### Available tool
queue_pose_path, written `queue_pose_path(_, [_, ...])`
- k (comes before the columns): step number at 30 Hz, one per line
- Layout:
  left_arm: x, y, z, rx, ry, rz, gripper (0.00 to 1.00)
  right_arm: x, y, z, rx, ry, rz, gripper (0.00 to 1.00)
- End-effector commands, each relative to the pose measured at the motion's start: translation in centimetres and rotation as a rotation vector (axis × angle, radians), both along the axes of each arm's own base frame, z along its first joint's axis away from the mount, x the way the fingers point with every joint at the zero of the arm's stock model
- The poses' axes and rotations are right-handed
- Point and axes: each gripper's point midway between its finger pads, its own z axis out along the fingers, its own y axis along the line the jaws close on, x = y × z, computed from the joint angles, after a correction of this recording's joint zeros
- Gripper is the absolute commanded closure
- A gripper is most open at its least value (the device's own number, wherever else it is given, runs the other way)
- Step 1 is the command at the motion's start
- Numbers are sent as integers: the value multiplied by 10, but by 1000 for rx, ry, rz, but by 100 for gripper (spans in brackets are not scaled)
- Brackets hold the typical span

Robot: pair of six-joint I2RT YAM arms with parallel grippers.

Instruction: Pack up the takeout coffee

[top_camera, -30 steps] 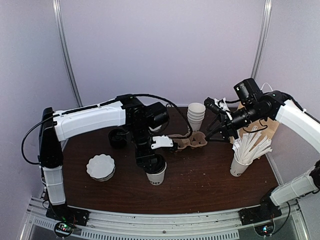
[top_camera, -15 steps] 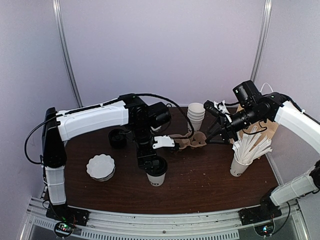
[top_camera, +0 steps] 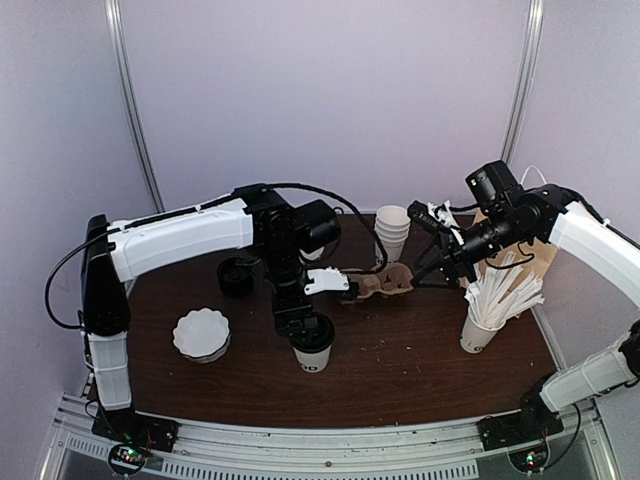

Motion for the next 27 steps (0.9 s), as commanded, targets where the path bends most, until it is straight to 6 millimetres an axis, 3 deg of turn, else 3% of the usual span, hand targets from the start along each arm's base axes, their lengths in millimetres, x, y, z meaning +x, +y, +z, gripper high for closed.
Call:
queue_pose_path(1, [1,0,76,-199,-144,-32,2,7,1,14,-6,-28,-27,46])
queue_pose_path(5, [-1,6,116,-372,-228,9,2,27,11,21,3,-12,-91,48])
queue_pose_path(7, [10,11,122,-441,-272,101,3,33,21,18,-20,-10,-109,49])
queue_pose_path(12, [49,48,112,-541,-258,416,4,40,50,5,-71,-2,-112,52])
queue_pose_path(15, [71,72,104,-625,-243,629,17,44,66,-10,-57,73,-108,56])
queue_pose_path(18, [69,77,89,-725,-216,739,22,41,84,-35,-101,113,-68,60])
queue_pose_path(22, [64,74,83,-828,-128,837,14,30,111,-51,-105,237,-26,62])
queue_pose_path(27, [62,74,58,-862,-30,957,10,23,122,-79,-156,311,-22,63])
